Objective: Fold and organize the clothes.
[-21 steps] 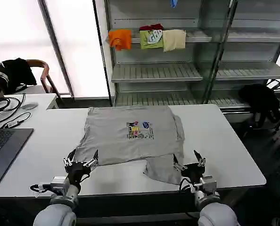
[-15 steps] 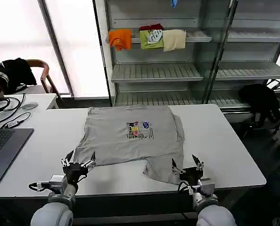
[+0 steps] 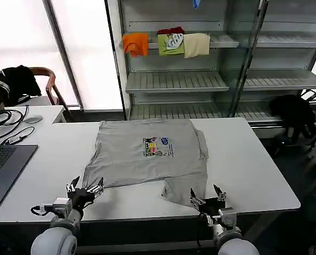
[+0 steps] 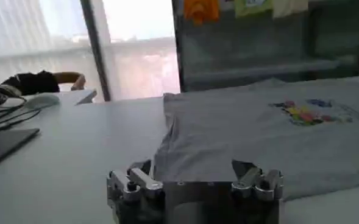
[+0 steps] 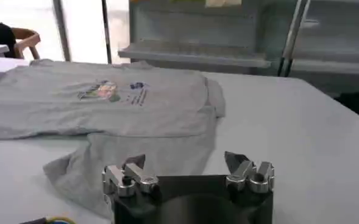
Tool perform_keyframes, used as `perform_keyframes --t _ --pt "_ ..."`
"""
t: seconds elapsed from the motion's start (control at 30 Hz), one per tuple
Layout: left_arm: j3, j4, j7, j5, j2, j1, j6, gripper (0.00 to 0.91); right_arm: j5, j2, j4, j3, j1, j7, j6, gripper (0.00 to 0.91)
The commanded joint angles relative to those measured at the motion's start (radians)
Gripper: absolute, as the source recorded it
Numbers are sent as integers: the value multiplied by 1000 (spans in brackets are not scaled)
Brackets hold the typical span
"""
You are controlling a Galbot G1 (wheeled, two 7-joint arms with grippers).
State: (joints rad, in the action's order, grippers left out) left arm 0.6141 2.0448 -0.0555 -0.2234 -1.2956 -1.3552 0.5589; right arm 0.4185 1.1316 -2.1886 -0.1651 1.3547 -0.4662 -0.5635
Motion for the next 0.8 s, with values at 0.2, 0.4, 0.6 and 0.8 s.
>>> perform_keyframes --t 0.2,0.4,0.6,0.8 --pt "37 -69 5 -77 31 9 8 907 5 9 1 19 2 -32 -14 907" --pt "40 -90 5 -88 30 13 6 907 7 10 5 32 7 -35 -14 907" --pt "37 -91 5 -88 28 11 4 907 12 18 20 39 8 -36 -14 907" --pt "34 -90 5 -86 26 4 4 907 24 18 31 38 8 -36 -11 907"
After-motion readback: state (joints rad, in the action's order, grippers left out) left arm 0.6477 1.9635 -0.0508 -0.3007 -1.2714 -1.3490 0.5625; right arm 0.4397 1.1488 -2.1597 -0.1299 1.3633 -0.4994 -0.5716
